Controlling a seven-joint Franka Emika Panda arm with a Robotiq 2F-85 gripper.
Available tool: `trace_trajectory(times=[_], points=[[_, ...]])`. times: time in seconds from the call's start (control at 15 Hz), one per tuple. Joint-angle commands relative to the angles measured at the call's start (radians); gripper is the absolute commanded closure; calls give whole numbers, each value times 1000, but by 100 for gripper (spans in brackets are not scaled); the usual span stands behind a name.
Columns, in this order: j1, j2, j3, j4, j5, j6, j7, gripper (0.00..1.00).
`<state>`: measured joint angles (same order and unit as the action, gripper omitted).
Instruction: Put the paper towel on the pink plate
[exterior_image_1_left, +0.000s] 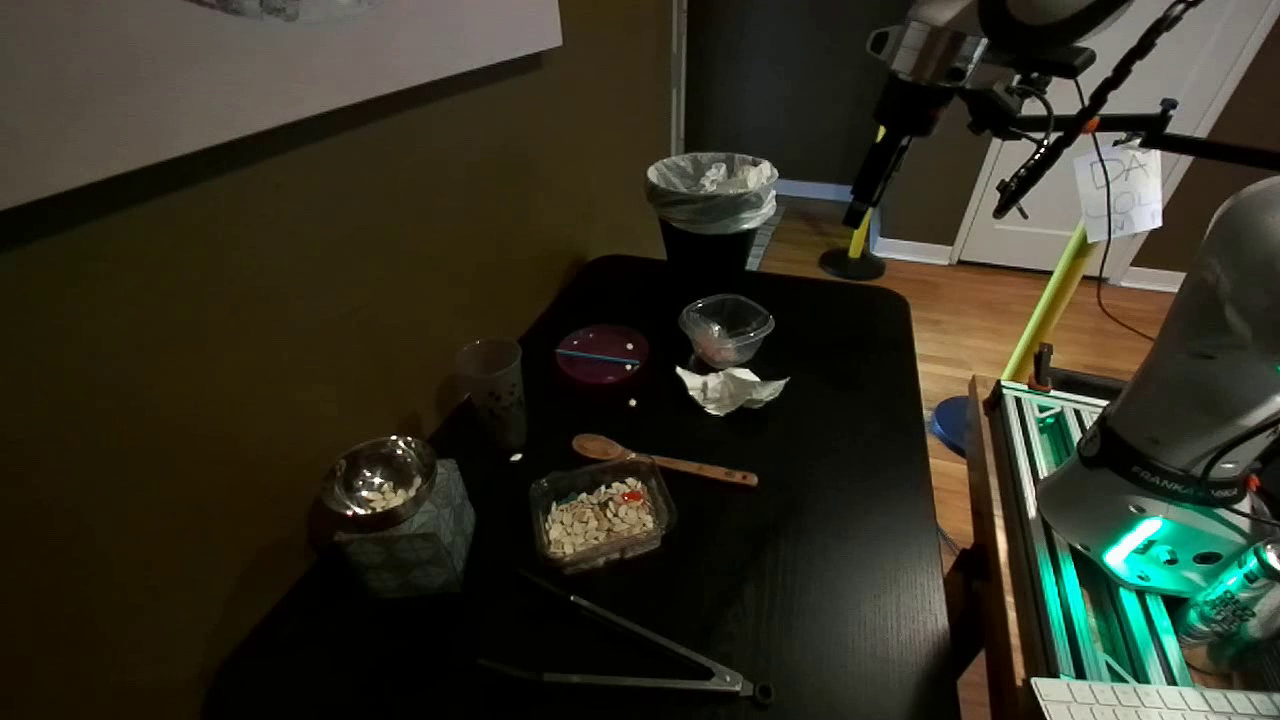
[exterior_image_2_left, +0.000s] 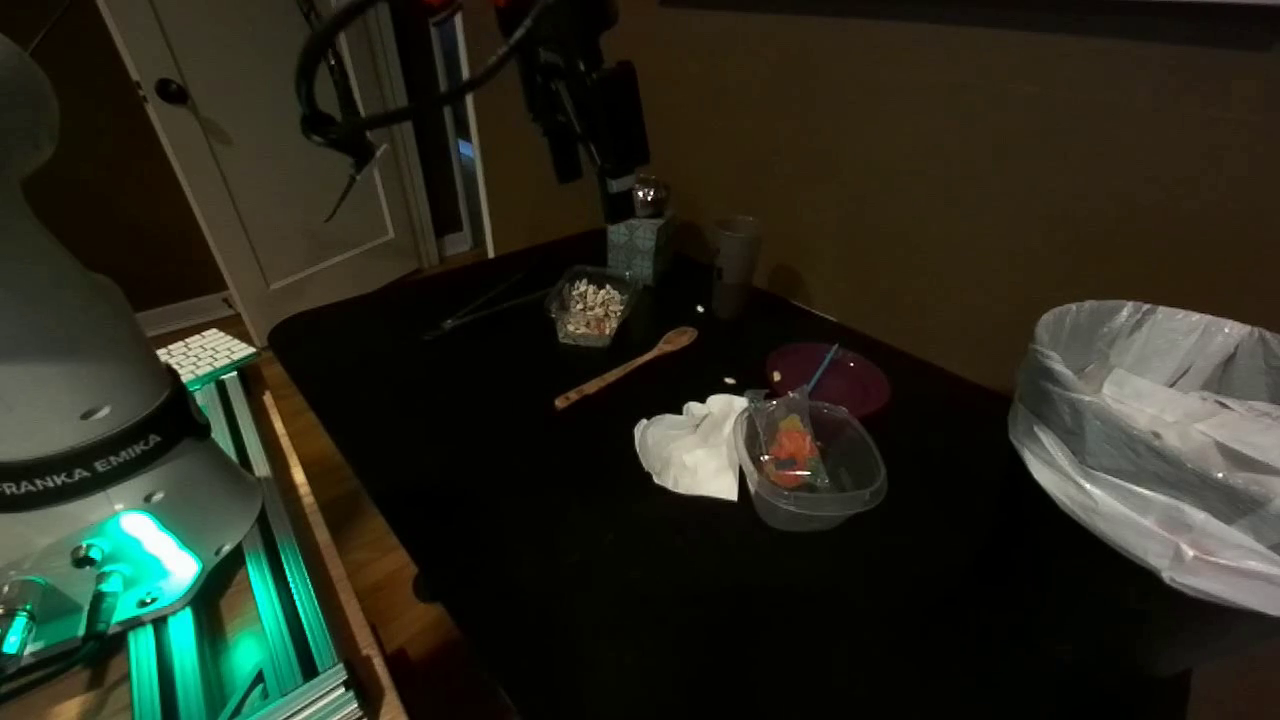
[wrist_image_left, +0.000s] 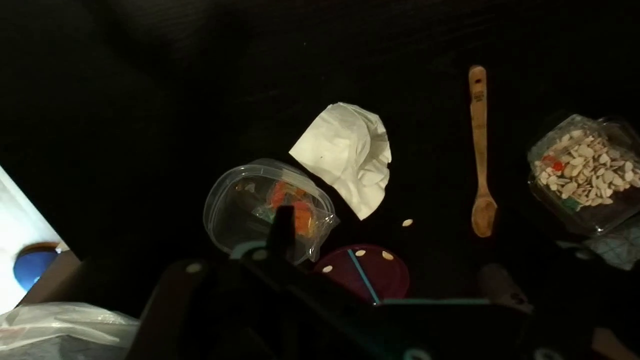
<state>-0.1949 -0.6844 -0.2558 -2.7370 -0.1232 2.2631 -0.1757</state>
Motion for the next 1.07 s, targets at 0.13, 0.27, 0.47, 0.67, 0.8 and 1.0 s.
trace_trajectory(times=[0.13,0.27,0.47,0.67,0.8,1.0], points=[[42,264,-15,61,83,189,-12,0],[78,345,-21,80,137,228,-50,0],[52,312,12,57,120,208,-32,0],[47,309,13,61,119,208,-31,0],[58,327,3,70,133,217,-55,0],[101,459,-20,106,206,326,-96,0]])
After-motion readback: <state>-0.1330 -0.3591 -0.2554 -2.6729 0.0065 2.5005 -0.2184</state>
